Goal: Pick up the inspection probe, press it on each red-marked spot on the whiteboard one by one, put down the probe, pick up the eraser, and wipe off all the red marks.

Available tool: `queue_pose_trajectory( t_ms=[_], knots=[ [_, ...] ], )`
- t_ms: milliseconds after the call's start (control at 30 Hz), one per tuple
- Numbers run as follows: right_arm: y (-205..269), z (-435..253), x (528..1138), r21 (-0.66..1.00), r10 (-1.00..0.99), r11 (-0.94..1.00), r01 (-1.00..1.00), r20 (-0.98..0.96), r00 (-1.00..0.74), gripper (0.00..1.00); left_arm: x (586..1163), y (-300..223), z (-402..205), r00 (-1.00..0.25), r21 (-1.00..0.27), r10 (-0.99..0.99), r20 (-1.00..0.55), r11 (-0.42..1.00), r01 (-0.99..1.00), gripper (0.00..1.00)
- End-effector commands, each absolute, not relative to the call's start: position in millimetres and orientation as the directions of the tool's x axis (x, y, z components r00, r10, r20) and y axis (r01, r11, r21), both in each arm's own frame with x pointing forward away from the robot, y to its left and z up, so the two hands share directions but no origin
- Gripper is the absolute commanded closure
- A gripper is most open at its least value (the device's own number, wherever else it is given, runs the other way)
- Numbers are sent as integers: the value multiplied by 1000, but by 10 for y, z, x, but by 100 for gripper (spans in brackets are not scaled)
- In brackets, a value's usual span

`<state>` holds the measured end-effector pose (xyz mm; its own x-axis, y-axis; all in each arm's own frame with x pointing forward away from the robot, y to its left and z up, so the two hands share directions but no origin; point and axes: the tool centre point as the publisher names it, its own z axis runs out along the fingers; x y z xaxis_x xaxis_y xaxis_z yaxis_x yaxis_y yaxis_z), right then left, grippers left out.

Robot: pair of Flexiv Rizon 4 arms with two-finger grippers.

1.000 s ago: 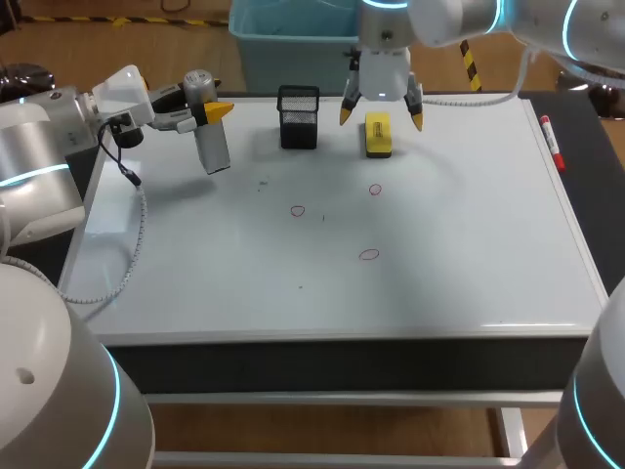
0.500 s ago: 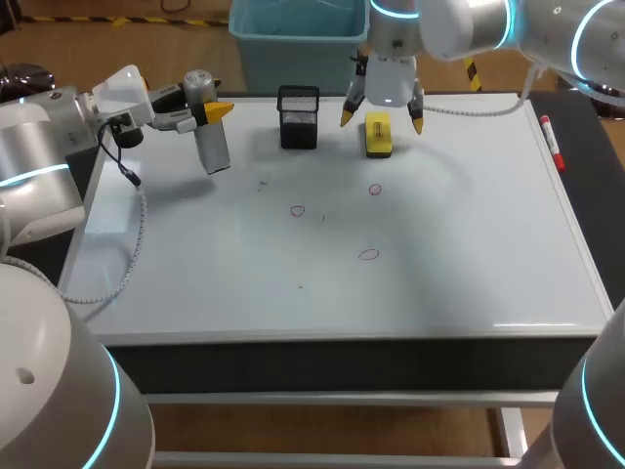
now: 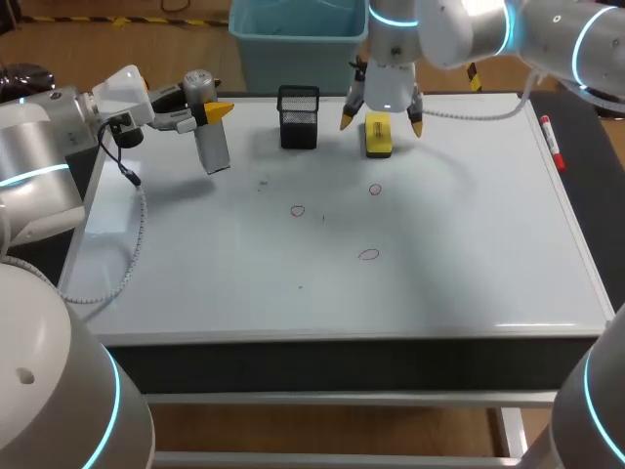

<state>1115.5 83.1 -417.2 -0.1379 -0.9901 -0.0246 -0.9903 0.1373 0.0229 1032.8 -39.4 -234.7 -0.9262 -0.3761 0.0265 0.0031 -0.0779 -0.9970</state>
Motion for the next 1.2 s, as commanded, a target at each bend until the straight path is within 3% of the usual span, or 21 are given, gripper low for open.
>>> queue_pose_trajectory(
  t_ms=[33,67,167,233,267,333,833,1200],
  knots=[
    [846,-4183,11183,25,-990,137,-990,-16,-137,0,10326,-398,-2341,-925,-997,-378,26,-79,5,100],
    [847,-4183,11182,25,-990,138,-990,-15,-139,0,10326,-398,-2341,-925,-997,-378,26,-79,5,100],
    [848,-4205,11189,26,-990,142,-989,-10,-143,16,10326,-398,-2341,-925,-997,-378,26,-79,5,100],
    [844,-4210,11190,27,-989,147,-989,-5,-147,59,10326,-398,-2341,-925,-997,-378,26,-79,5,100],
    [842,-4210,11188,28,-989,147,-989,-4,-147,65,10326,-398,-2341,-925,-997,-378,26,-79,5,100],
    [834,-4204,11180,27,-989,148,-989,-2,-148,100,10326,-398,-2341,-925,-997,-378,26,-79,5,100],
    [703,-4040,11292,-3,-976,218,-976,1,-218,100,10326,-398,-2341,-925,-997,-378,26,-79,5,100],
    [62,-3816,11505,-23,-917,398,-917,-39,-396,100,10326,-398,-2341,-925,-997,-378,26,-79,5,100]
  ],
)
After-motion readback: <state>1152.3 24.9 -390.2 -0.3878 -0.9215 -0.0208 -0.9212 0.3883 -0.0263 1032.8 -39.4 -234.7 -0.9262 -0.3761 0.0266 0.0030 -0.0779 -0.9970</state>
